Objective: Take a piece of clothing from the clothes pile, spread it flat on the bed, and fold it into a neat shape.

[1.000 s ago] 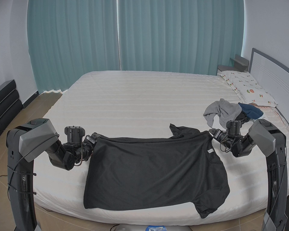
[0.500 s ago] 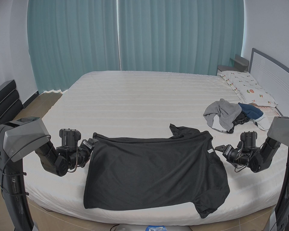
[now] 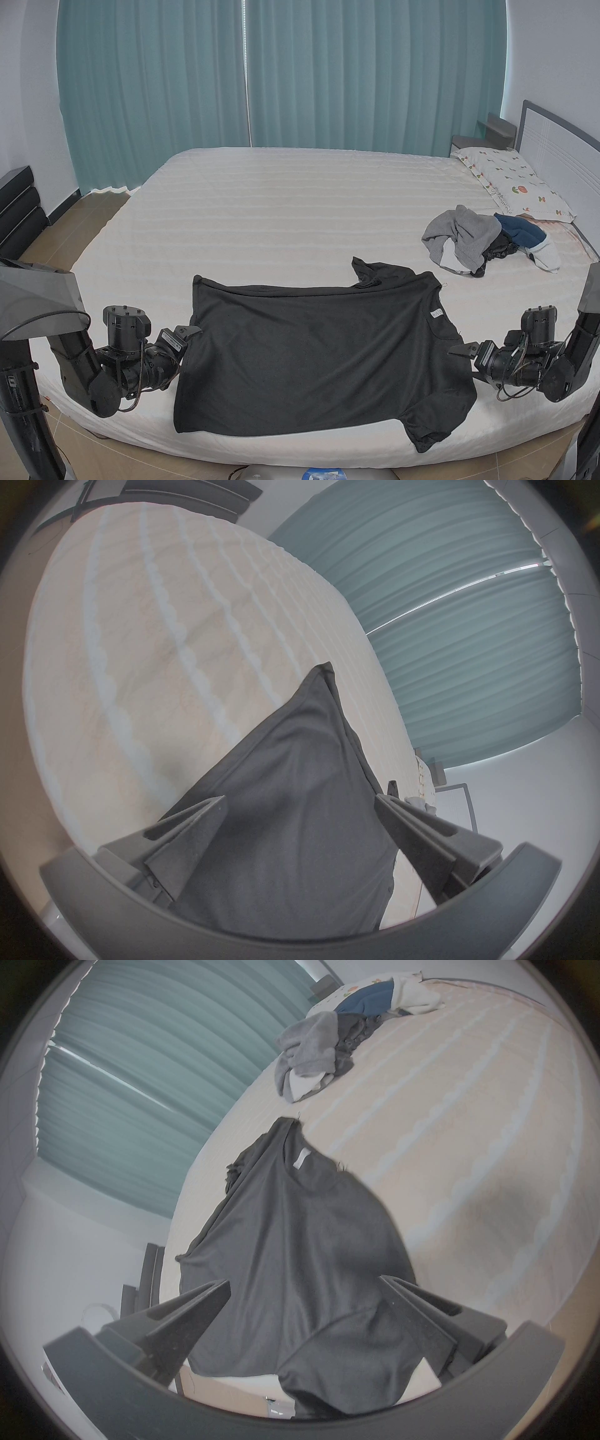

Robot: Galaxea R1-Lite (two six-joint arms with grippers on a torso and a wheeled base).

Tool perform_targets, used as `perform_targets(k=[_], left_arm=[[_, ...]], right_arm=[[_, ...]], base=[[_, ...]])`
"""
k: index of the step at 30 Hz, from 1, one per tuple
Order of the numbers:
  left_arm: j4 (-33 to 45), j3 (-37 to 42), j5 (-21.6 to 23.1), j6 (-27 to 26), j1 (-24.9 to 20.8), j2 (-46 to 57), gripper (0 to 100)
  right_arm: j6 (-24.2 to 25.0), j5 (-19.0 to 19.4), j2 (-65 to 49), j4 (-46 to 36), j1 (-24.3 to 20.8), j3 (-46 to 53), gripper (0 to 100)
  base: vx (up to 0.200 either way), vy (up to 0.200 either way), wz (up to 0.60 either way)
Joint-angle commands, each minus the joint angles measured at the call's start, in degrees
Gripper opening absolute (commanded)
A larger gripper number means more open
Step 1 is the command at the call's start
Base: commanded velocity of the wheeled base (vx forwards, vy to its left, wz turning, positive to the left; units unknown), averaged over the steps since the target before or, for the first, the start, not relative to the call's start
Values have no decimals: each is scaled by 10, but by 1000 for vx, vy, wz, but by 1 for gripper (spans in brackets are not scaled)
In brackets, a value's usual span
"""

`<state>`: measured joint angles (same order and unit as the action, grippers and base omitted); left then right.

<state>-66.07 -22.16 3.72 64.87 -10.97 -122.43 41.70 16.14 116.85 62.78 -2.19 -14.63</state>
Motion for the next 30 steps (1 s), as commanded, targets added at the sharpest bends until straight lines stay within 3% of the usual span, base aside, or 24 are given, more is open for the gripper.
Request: perform_targets(k=[1,10,18,30], left_arm=[[-23,32,2,1,-7,-8,100],[-31,34,2,-2,-8,-21,100],[-34,34,-1,-4,-16,-30,100],[-117,42,-5,-8,-17,-63,100]], right_arm=[[-5,9,6,45,-21,59,100],[-46,12,51,67,-23,79,100],[-38,9,87,89,-23,52,100],[-40,-8,139,140,-16,15,100]], base=[[-200,0,0],[-200,0,0],[0,0,0],[0,0,0]])
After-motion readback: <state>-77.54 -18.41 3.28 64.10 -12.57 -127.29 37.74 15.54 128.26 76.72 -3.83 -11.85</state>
